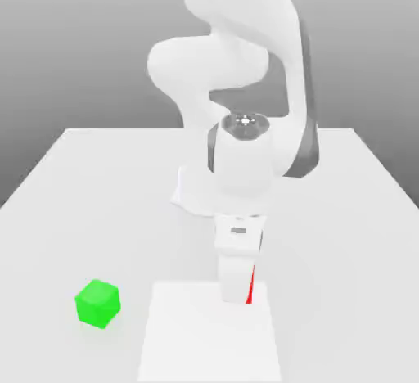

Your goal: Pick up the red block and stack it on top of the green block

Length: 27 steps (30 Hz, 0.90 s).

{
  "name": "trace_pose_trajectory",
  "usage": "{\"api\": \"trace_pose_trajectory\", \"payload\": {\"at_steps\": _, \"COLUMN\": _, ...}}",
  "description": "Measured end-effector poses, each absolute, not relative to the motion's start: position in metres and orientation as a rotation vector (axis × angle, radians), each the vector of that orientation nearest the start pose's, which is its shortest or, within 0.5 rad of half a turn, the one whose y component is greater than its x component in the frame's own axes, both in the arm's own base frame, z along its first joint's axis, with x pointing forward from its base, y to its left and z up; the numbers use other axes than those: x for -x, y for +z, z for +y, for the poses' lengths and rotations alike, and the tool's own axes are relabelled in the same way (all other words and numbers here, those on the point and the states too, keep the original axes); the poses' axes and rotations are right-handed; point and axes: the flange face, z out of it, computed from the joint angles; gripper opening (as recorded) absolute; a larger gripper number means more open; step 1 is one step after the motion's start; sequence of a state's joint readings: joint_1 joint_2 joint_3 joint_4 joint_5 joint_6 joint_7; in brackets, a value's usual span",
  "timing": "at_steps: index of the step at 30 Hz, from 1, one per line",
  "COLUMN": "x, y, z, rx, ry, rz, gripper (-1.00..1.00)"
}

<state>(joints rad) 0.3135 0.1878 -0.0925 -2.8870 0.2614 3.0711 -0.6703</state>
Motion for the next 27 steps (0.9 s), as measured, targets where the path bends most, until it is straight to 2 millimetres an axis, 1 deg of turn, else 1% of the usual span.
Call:
{"api": "trace_pose_trajectory", "payload": {"at_steps": 7, "x": -0.336, "y": 0.176, "z": 0.05, "rx": 2.982, "ry": -0.01, "rz": -0.978, "gripper": -1.0}}
{"api": "trace_pose_trajectory", "payload": {"at_steps": 15, "x": -0.331, "y": 0.208, "z": 0.048, "rx": 2.99, "ry": 0.001, "rz": -0.961, "gripper": -1.0}}
{"api": "trace_pose_trajectory", "payload": {"at_steps": 17, "x": -0.34, "y": 0.213, "z": 0.028, "rx": 3.044, "ry": 0.004, "rz": -0.785, "gripper": -1.0}}
{"api": "trace_pose_trajectory", "payload": {"at_steps": 20, "x": -0.356, "y": 0.22, "z": -0.016, "rx": 3.117, "ry": 0.005, "rz": -0.425, "gripper": -1.0}}
{"api": "trace_pose_trajectory", "payload": {"at_steps": 24, "x": -0.368, "y": 0.23, "z": -0.085, "rx": 3.144, "ry": 0.006, "rz": 0.102, "gripper": -1.0}}
{"api": "trace_pose_trajectory", "payload": {"at_steps": 27, "x": -0.367, "y": 0.239, "z": -0.142, "rx": 3.103, "ry": 0.005, "rz": 0.508, "gripper": -1.0}}
